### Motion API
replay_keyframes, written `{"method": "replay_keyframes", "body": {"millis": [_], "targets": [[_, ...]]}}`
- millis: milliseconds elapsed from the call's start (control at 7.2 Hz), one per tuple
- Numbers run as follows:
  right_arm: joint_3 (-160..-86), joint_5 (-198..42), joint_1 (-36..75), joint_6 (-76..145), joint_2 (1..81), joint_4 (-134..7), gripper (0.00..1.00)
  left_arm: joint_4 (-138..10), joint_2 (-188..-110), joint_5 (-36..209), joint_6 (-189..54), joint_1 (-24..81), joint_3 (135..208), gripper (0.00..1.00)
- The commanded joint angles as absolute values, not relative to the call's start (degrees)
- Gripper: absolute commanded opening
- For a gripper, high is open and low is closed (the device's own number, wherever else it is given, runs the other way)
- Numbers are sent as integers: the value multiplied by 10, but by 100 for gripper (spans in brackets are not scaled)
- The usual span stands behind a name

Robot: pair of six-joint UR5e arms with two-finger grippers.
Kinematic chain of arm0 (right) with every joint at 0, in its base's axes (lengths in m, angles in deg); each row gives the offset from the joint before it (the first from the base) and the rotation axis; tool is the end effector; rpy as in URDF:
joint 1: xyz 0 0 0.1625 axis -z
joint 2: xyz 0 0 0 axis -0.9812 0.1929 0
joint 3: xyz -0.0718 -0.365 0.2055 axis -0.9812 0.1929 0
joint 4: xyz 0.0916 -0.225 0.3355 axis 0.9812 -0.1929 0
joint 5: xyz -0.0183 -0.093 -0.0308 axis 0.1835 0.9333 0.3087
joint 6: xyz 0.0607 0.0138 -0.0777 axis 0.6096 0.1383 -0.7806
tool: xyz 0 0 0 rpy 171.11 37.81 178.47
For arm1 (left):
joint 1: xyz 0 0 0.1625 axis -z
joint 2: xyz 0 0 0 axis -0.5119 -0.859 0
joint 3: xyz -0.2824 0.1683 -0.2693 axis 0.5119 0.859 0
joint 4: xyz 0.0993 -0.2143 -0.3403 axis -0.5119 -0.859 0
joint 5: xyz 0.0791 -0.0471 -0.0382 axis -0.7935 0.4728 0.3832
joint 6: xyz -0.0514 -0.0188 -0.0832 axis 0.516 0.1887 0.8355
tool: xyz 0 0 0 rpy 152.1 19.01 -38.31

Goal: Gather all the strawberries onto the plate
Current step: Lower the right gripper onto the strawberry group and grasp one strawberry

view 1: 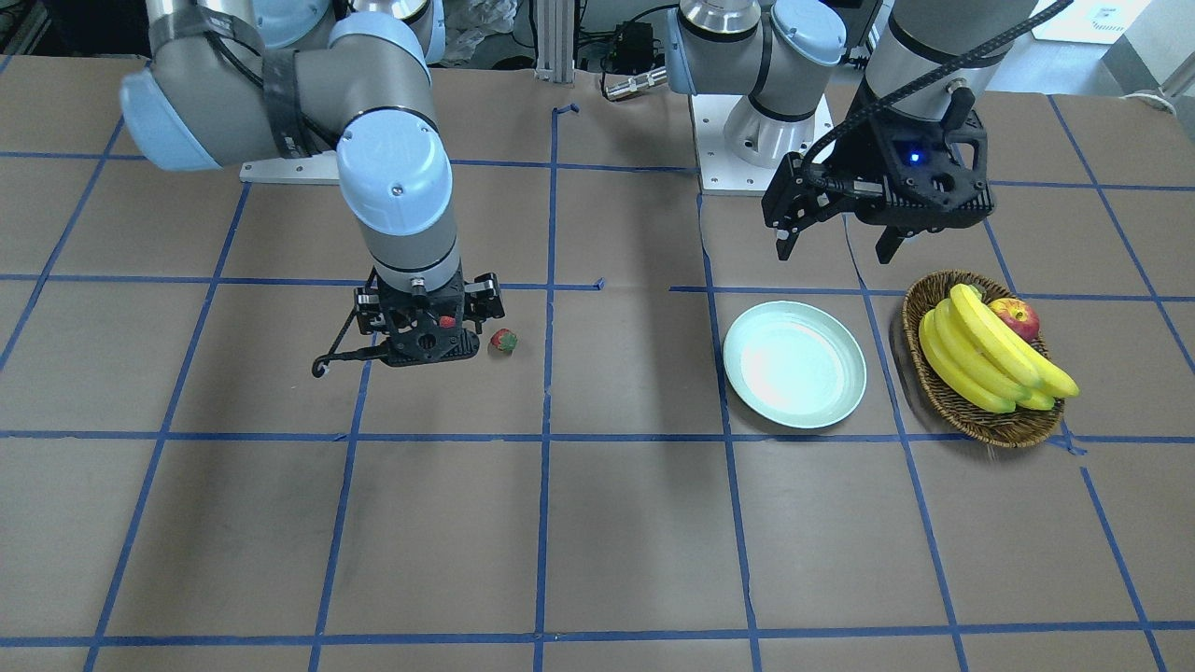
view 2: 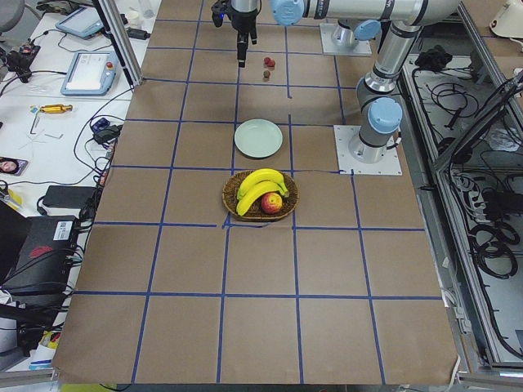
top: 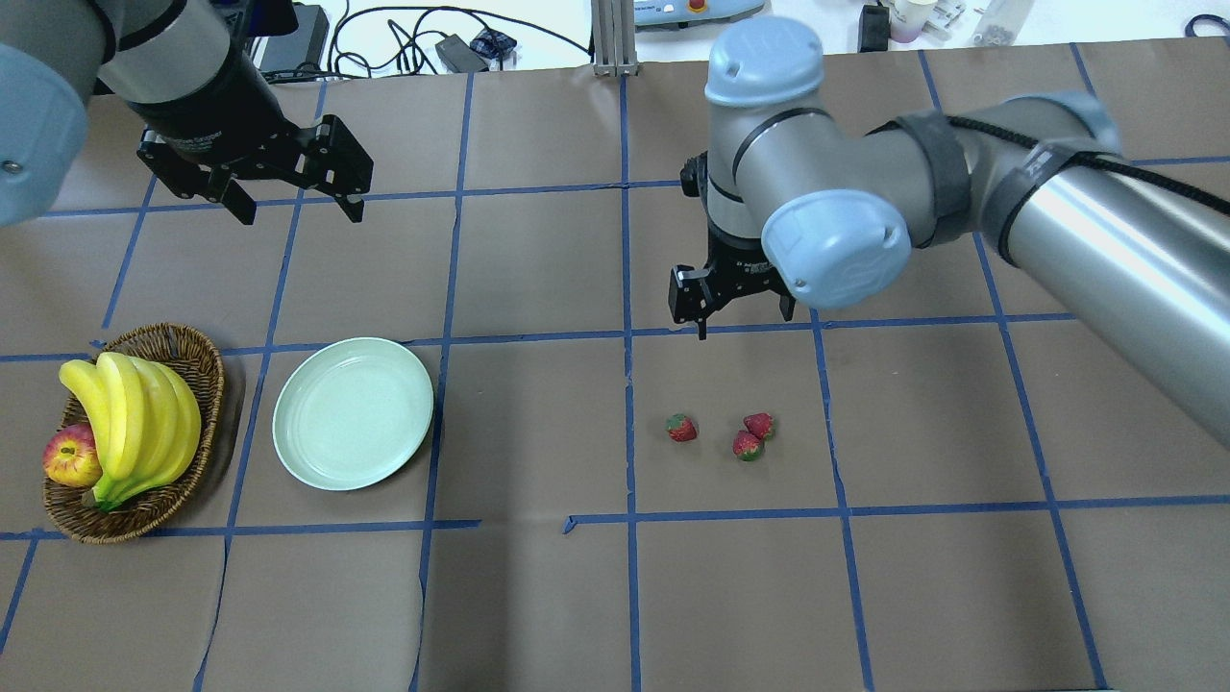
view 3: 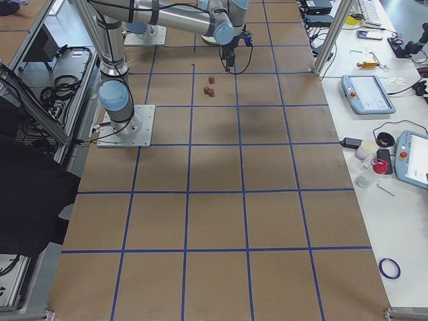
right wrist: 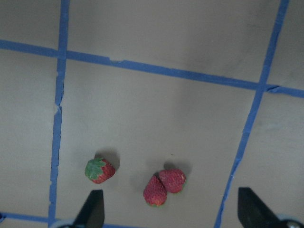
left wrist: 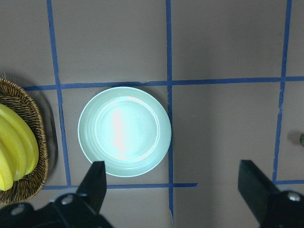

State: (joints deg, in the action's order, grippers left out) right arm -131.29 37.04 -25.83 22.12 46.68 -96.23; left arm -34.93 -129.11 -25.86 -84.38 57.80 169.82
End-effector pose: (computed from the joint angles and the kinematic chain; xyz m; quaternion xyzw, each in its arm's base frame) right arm 0.2640 -0.4960 0.2935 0.0960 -0.9937 -0.0517 0.0277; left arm -0.1199 -0.4994 0.5004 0.0071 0.9995 -0.0313 0.0065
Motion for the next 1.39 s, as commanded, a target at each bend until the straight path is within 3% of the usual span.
{"method": "replay_keyframes", "body": {"millis": [0, 694, 833, 972, 1111, 1250], "targets": [[-1434, 370, -291, 218, 457, -1124, 100, -348, -1291, -259, -844, 578, 1698, 100], [-1448, 349, -325, 202, 426, -1141, 98, -348, -1290, -260, -844, 578, 1706, 100], [-1448, 349, -326, 202, 425, -1153, 85, -348, -1290, -259, -844, 578, 1706, 100], [-1448, 349, -325, 203, 425, -1153, 37, -348, -1290, -259, -844, 578, 1706, 100], [-1448, 350, -325, 203, 425, -1153, 9, -348, -1290, -259, -844, 578, 1706, 100], [-1448, 350, -325, 203, 425, -1154, 3, -348, -1290, -259, -844, 578, 1706, 100]]}}
